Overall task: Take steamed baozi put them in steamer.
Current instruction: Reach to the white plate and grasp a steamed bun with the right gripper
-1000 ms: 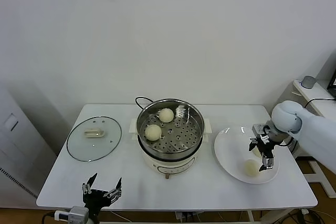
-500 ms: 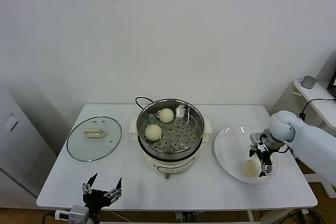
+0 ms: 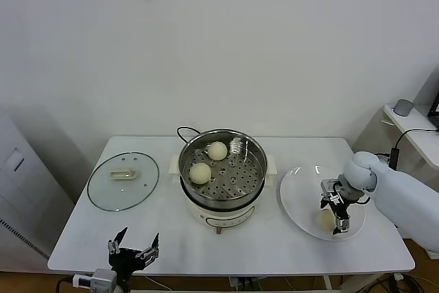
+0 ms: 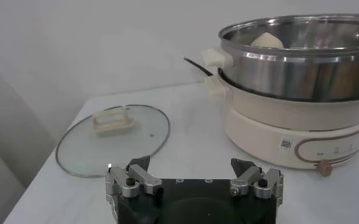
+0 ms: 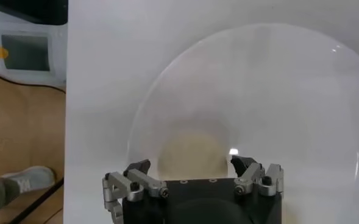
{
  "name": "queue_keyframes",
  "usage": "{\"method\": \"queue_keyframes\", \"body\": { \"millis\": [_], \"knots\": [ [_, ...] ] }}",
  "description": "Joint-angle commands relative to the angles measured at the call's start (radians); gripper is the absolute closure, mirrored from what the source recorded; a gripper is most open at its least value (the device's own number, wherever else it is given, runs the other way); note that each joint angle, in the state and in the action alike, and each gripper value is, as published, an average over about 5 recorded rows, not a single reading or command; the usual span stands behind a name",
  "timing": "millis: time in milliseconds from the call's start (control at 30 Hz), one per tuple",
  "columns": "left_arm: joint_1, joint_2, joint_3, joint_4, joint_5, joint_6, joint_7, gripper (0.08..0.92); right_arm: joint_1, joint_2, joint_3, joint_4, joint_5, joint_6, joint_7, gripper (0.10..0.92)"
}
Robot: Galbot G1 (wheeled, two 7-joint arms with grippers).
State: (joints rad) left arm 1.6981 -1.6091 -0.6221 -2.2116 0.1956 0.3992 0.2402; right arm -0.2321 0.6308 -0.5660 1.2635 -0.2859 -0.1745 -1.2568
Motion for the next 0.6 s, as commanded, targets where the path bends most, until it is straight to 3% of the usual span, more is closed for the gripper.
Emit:
{"method": "queue_keyframes", "body": {
  "millis": [33,367,600],
  "knots": [
    [-0.002,-0.037,0.0,0.001,0.0,0.0,0.0,0.177,-0.01,0.007,0.009,-0.01,-0.01,0.002,0.003,0.203],
    [-0.004,-0.039,0.002,0.004,0.001,0.0,0.0,0.177,-0.008,0.012,0.01,-0.022,-0.009,0.001,0.003,0.216],
    [-0.006,-0.04,0.004,0.004,0.002,0.001,0.0,0.177,-0.006,0.01,0.015,-0.026,-0.007,-0.002,0.001,0.364]
  ]
}}
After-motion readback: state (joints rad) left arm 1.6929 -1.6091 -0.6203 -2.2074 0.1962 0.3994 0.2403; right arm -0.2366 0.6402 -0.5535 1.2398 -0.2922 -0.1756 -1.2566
